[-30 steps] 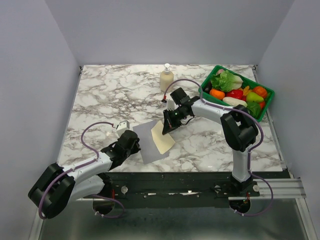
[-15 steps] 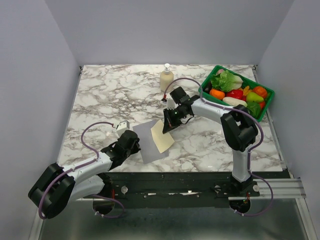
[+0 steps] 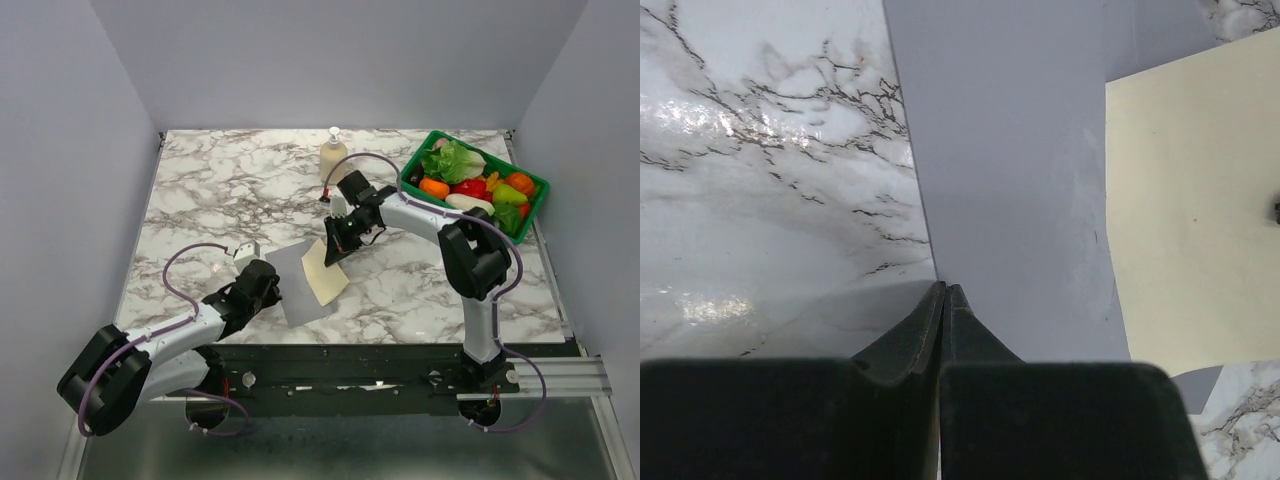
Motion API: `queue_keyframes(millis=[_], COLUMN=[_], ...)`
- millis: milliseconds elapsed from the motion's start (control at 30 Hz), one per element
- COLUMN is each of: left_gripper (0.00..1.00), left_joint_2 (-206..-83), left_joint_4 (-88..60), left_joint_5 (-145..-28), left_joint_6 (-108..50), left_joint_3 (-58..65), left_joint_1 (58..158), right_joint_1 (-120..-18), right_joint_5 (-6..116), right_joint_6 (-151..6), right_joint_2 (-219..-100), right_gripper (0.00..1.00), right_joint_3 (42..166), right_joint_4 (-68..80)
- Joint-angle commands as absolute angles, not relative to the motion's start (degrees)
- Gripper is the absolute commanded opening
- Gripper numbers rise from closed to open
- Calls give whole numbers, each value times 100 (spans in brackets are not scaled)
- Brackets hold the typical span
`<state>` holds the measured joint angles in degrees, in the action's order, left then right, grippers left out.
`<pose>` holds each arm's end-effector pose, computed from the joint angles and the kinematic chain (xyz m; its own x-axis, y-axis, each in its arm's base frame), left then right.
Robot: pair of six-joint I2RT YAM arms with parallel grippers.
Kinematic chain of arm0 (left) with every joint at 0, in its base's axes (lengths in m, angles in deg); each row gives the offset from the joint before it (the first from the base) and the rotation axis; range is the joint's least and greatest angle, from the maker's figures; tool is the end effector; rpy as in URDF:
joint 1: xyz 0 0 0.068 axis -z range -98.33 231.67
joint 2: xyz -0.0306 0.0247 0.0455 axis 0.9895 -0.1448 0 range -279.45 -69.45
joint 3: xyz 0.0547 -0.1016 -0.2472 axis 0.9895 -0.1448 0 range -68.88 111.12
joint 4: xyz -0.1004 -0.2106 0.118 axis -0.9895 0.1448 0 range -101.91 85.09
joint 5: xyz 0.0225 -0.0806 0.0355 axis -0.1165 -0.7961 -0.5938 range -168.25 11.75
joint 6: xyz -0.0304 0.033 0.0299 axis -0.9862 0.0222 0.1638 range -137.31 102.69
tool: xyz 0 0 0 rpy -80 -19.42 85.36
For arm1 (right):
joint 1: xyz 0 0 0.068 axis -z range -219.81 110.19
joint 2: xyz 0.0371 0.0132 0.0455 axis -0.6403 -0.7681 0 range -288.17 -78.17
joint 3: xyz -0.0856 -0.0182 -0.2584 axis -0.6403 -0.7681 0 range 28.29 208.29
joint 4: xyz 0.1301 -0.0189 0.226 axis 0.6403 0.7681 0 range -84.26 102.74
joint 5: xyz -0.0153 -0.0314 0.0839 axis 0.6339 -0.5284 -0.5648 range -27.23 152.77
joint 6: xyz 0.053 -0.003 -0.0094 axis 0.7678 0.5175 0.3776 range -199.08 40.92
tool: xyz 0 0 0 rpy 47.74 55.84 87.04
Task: Place the letter into the envelope and seal it
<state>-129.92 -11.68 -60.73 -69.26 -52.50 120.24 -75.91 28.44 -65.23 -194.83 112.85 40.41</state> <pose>0.1511 -0.1069 0.1404 -0.6721 -0.4245 -0.6067 -0.1676 0.8853 -0.4338 0.3265 0.2628 0.1750 -0.8805 -0.3972 -0.2588 -0.4690 0.6503 0.5976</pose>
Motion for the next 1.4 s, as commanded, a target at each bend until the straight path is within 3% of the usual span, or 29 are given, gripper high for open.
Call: queue_keyframes(millis=[0,800,1367], left_gripper=[7,7,6], left_joint_2=[-13115,-13309,-13309], left_joint_4=[-945,-963,-963], left_joint_5=[-5900,-5962,-5988], left_joint_6=[-6855,-6811,-6811], left_joint_3=[-5210,-5148,-5157], left_joint_1=[11999,11991,11991], right_joint_1=[-7646,-7664,-7673], right_joint_5=[2463,1908,2189], right_joint_6=[-6800,-6783,-5799], right_joint_2=[-19682,-19708,-19691], right_gripper=[1,1,1], right_joint_3=[11434,10968,10432], right_joint_4=[4318,3668,2754])
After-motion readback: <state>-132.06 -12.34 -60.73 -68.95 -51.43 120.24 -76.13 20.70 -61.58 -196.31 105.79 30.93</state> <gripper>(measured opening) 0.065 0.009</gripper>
